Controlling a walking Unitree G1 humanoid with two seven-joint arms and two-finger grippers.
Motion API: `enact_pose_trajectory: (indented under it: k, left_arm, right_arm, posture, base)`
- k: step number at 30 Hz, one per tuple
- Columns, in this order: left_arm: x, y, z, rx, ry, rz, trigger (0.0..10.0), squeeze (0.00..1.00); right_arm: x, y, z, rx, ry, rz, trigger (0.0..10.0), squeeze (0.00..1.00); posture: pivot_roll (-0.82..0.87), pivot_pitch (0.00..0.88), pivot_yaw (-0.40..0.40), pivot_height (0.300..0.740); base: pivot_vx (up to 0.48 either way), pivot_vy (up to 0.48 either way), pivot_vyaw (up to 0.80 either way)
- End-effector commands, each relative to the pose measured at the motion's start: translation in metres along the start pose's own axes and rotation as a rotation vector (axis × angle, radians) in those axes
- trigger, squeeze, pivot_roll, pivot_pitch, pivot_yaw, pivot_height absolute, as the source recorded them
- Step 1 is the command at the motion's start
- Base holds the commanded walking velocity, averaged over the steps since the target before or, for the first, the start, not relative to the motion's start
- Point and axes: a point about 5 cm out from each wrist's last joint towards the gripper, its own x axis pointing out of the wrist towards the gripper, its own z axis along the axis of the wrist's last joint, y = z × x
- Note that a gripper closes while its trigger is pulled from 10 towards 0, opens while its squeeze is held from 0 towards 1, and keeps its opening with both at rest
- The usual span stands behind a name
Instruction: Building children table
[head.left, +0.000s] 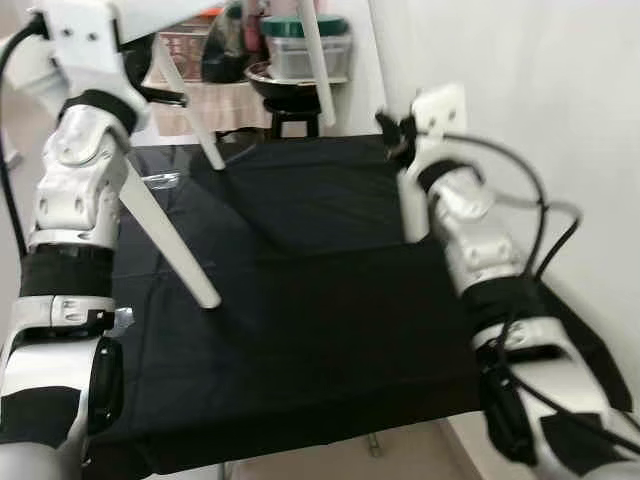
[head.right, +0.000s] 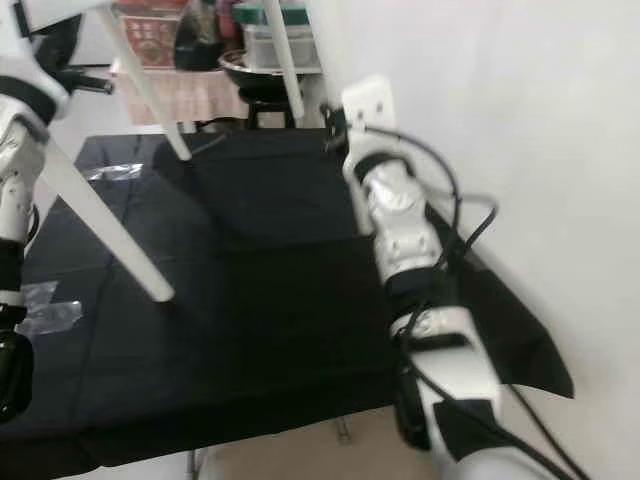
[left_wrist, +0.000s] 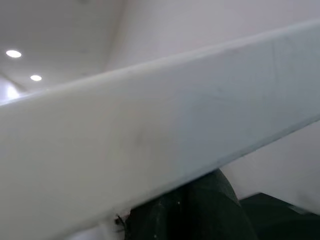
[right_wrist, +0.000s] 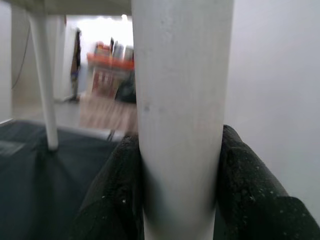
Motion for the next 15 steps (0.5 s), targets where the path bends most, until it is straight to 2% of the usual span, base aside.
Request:
enact_pose_trajectory:
  k: [1, 3, 4, 5, 7, 8, 9, 10, 11, 12, 13, 15]
  left_arm:
    - [0.004, 0.02, 0.032, -0.027, -0.116, 0.063, 10.0, 0.0]
    - [0.003, 0.013, 0.024, -0.048, -0.086, 0.037, 10.0, 0.0]
    - [-0.001, 0.004, 0.013, -0.076, -0.054, 0.016, 10.0, 0.0]
    - [-0.001, 0.004, 0.013, -0.076, -0.054, 0.016, 10.0, 0.0]
    - [-0.01, -0.013, -0.006, -0.124, 0.002, -0.024, 10.0, 0.0]
    - [-0.01, -0.013, -0.006, -0.124, 0.002, -0.024, 10.0, 0.0]
    - [-0.017, -0.025, -0.018, -0.147, 0.042, -0.057, 10.0, 0.0]
    - [-0.023, -0.035, -0.028, -0.171, 0.076, -0.087, 10.0, 0.0]
    - [-0.023, -0.035, -0.028, -0.171, 0.076, -0.087, 10.0, 0.0]
    - [-0.027, -0.041, -0.034, -0.187, 0.097, -0.106, 10.0, 0.0]
    - [-0.033, -0.049, -0.041, -0.209, 0.122, -0.129, 10.0, 0.25]
    - [-0.038, -0.054, -0.046, -0.229, 0.14, -0.149, 10.0, 0.25]
  right_arm:
    - [-0.016, -0.017, -0.048, 0.057, 0.2, -0.118, 0.0, 0.0]
    - [-0.018, -0.009, -0.054, 0.068, 0.212, -0.12, 0.0, 0.0]
    - [-0.018, -0.007, -0.054, 0.056, 0.208, -0.119, 0.0, 0.0]
    - [-0.018, -0.007, -0.054, 0.056, 0.208, -0.119, 0.0, 0.0]
    - [-0.019, -0.004, -0.055, 0.032, 0.206, -0.117, 0.0, 0.0]
    - [-0.019, -0.004, -0.055, 0.032, 0.206, -0.117, 0.0, 0.0]
    - [-0.02, -0.005, -0.058, 0.024, 0.22, -0.13, 0.0, 0.0]
    - [-0.023, -0.008, -0.063, 0.011, 0.248, -0.158, 10.0, 0.0]
    - [-0.023, -0.008, -0.063, 0.011, 0.248, -0.158, 10.0, 0.0]
    - [-0.025, -0.01, -0.067, 0.002, 0.268, -0.179, 10.0, 0.0]
    - [-0.027, -0.011, -0.069, 0.024, 0.268, -0.173, 10.0, 0.69]
    - [-0.029, -0.01, -0.07, 0.058, 0.258, -0.157, 10.0, 0.69]
  posture:
    - [0.06, 0.0, -0.005, 0.74]
    - [0.06, 0.0, -0.005, 0.74]
    - [0.05, 0.0, 0.002, 0.74]
    - [0.05, 0.0, 0.002, 0.74]
    - [0.04, 0.0, 0.004, 0.74]
    - [0.04, 0.0, 0.004, 0.74]
    - [0.04, 0.0, 0.004, 0.74]
    - [0.03, 0.0, 0.006, 0.74]
    - [0.03, 0.0, 0.006, 0.74]
    - [0.03, 0.0, 0.007, 0.74]
    - [0.03, 0.0, 0.008, 0.74]
    - [0.03, 0.0, 0.008, 0.74]
  base:
    - [0.0, 0.0, 0.0]
    - [0.0, 0.0, 0.0]
    - [0.0, 0.0, 0.0]
    - [0.0, 0.0, 0.0]
    - [0.0, 0.0, 0.0]
    - [0.0, 0.0, 0.0]
    - [0.0, 0.0, 0.0]
    - [0.0, 0.0, 0.0]
    - [0.0, 0.0, 0.0]
    - [0.0, 0.0, 0.0]
    - [0.0, 0.0, 0.0]
    - [0.0, 0.0, 0.0]
